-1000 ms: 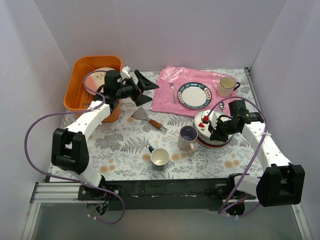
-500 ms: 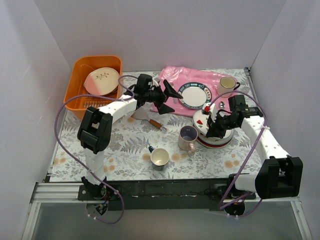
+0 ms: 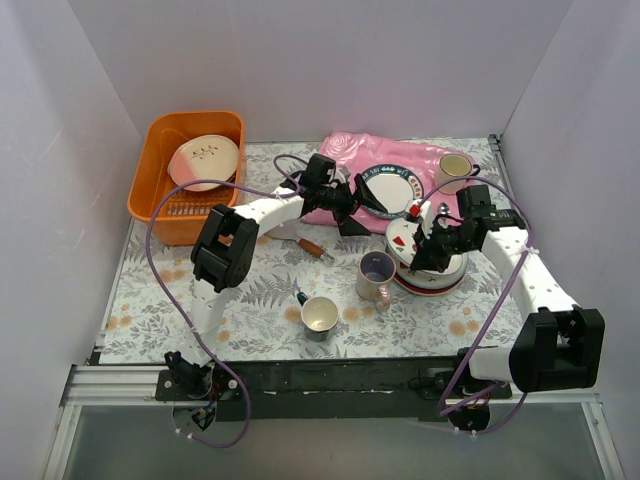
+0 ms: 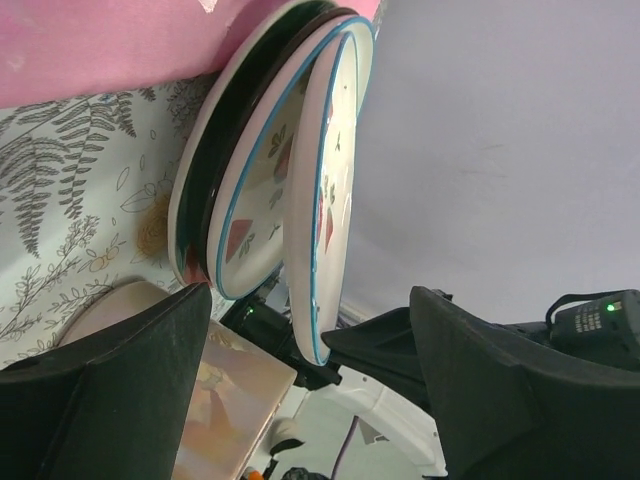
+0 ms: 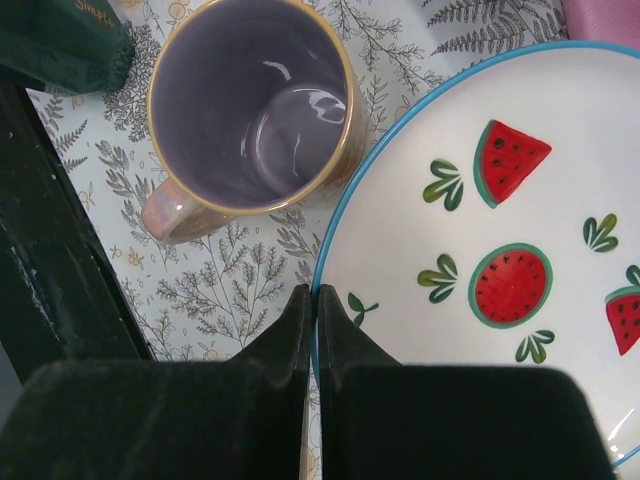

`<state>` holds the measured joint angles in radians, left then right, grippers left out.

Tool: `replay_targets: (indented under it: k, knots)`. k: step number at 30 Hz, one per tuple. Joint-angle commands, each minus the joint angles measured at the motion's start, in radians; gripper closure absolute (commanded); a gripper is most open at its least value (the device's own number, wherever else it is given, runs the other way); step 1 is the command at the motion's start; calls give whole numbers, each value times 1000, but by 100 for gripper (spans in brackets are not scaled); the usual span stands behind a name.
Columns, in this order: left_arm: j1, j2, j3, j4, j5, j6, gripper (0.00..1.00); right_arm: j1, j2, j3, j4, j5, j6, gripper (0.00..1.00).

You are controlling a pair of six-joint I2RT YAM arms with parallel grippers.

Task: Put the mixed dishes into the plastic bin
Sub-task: Pick up the plate at the center of the board.

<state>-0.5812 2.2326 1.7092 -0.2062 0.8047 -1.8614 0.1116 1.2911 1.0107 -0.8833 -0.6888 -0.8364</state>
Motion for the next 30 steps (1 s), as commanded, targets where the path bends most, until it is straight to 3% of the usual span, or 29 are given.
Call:
replay_targets:
  k: [1, 23, 30]
  knots:
    - [-22, 7, 67, -33, 51, 13, 21, -4, 13, 74, 119, -40, 8, 99]
    - [-63, 82, 156, -33, 119, -4, 39, 71, 109, 170, 182, -18, 88, 99]
    - [-74, 104, 196, -38, 134, 1, 54, 91, 108, 161, 202, -3, 105, 99]
